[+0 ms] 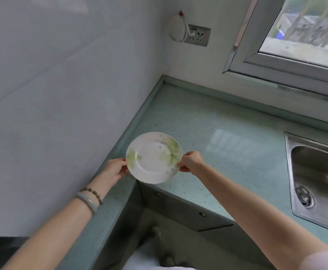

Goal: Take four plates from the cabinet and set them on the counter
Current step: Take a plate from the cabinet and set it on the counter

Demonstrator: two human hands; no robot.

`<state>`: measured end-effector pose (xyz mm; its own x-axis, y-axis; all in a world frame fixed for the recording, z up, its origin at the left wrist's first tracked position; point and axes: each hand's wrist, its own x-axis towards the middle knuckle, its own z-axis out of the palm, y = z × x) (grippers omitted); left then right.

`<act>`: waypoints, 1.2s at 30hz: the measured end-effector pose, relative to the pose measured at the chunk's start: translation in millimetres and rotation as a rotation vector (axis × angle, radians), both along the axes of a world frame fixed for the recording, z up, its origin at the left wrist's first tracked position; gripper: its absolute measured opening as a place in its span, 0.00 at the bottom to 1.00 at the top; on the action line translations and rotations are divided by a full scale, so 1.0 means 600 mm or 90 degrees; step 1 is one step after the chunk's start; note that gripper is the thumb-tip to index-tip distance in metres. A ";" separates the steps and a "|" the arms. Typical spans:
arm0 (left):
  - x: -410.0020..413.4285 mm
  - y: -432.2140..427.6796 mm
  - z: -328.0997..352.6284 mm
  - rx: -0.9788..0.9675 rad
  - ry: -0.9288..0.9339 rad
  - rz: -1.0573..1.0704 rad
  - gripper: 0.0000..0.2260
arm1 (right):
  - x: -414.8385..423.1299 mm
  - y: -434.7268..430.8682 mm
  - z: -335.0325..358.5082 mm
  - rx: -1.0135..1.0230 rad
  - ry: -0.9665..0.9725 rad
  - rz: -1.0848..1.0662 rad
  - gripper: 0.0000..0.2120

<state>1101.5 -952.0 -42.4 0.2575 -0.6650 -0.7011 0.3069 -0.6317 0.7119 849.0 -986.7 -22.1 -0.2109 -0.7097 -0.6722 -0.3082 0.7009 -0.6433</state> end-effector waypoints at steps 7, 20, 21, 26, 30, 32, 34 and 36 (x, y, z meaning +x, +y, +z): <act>0.009 -0.072 -0.061 0.052 0.007 0.073 0.14 | 0.026 -0.087 -0.047 0.036 0.036 0.014 0.06; 0.016 -0.094 -0.110 0.109 -0.070 0.153 0.14 | 0.051 -0.130 -0.097 0.057 0.022 0.029 0.09; 0.016 -0.093 -0.110 0.108 -0.075 0.156 0.13 | 0.051 -0.130 -0.099 0.056 0.026 0.034 0.09; 0.012 -0.092 -0.108 0.091 -0.089 0.187 0.12 | 0.053 -0.134 -0.102 0.053 0.021 0.051 0.08; 0.012 -0.089 -0.106 0.071 -0.074 0.197 0.14 | 0.054 -0.138 -0.103 0.054 0.018 0.067 0.08; 0.012 -0.087 -0.106 0.061 -0.073 0.190 0.14 | 0.053 -0.138 -0.102 0.059 0.019 0.071 0.09; 0.013 -0.086 -0.107 0.055 -0.074 0.189 0.14 | 0.052 -0.135 -0.100 0.063 0.015 0.072 0.11; 0.013 -0.085 -0.107 0.051 -0.075 0.191 0.14 | 0.051 -0.132 -0.097 0.065 0.009 0.070 0.11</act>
